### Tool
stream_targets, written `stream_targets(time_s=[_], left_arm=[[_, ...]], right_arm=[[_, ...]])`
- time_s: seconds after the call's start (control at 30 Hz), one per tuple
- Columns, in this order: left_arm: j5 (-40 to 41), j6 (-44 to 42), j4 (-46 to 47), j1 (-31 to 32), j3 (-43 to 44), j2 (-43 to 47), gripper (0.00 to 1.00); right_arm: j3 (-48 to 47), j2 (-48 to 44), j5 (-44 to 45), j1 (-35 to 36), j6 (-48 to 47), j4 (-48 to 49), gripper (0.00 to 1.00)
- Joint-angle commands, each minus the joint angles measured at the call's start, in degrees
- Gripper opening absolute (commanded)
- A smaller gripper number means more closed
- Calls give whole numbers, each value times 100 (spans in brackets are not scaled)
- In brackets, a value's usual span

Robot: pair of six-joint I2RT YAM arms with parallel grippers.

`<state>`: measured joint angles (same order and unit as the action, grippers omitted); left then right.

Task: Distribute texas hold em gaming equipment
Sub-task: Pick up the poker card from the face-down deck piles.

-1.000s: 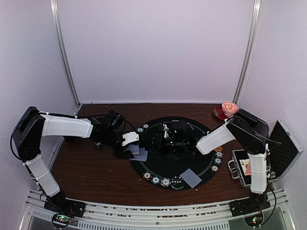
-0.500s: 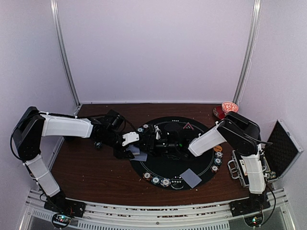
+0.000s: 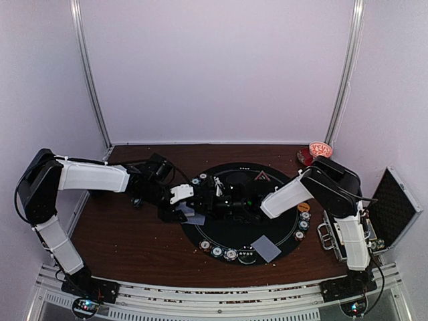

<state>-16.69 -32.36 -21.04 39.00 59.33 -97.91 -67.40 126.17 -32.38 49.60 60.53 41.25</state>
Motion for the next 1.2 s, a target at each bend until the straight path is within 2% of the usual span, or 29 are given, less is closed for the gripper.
stream_targets(time_s=[0.0, 0.3, 0.5, 0.7, 0.77, 0.87, 0.93, 1.17], left_arm=[[-143, -69, 185, 3, -30, 216, 60], [-125, -60, 180, 6, -20, 184, 61], [-110, -56, 187, 8, -10, 154, 61], [-89, -60, 191, 8, -7, 125, 61], [-93, -55, 189, 3, -8, 108, 61], [-106, -55, 183, 5, -1, 111, 61], [-116, -58, 190, 10, -4, 108, 61], [-124, -60, 184, 8, -6, 129, 60]], right_arm=[[266, -228, 484, -145, -160, -461, 49], [419, -450, 464, -221, -260, -501, 44], [293, -319, -275, -68, -22, 257, 41], [203, -387, -280, 14, -31, 220, 33], [173, -402, -273, 21, -57, 140, 35], [42, -344, -224, 54, -144, -79, 49], [-86, -235, -240, 85, -200, -243, 54], [-382, 92, -213, 137, -150, -364, 56]])
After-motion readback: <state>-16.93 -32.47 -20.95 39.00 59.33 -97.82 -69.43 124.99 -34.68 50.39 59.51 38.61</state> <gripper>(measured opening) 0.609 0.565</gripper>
